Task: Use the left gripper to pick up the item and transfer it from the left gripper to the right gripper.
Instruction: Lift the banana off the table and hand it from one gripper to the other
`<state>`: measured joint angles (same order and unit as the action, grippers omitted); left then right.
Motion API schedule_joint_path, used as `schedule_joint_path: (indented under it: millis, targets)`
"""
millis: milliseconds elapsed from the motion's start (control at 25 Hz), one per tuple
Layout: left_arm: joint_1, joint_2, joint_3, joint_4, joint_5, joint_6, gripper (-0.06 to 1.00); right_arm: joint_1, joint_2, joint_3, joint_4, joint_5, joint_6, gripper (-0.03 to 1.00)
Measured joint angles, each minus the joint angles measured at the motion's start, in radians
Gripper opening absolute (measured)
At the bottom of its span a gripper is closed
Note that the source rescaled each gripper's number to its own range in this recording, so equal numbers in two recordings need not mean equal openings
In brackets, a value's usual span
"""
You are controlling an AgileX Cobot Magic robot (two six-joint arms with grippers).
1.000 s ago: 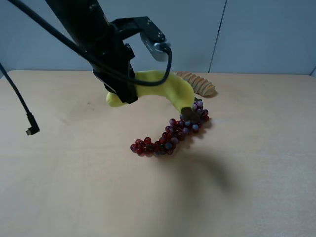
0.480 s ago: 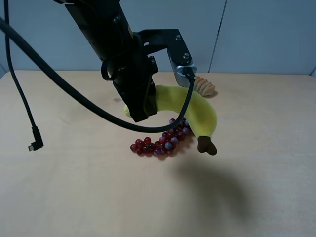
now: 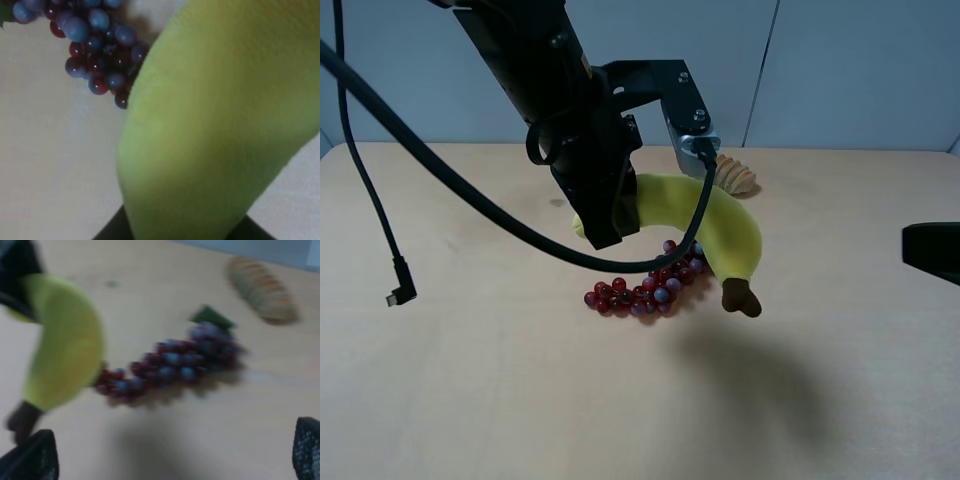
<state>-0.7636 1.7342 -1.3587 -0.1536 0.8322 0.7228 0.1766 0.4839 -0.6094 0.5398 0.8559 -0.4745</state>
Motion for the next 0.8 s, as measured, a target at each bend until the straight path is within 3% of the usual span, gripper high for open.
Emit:
schedule_joint_path:
  millis: [240,480,800]
  targets:
    - [0.000,0.000,0.000,0.000,-0.004,0.000,0.00,0.198,0.160,0.000,0.069,-0.095,-0.126,1.00]
    - [0.000,0.000,0.000,0.000,-0.005,0.000,0.00,0.364,0.290,0.000,0.079,-0.201,-0.155,1.00]
    - [0.000,0.000,0.000,0.000,-0.007,0.000,0.00,0.451,0.464,-0.058,0.103,-0.277,-0.155,1.00]
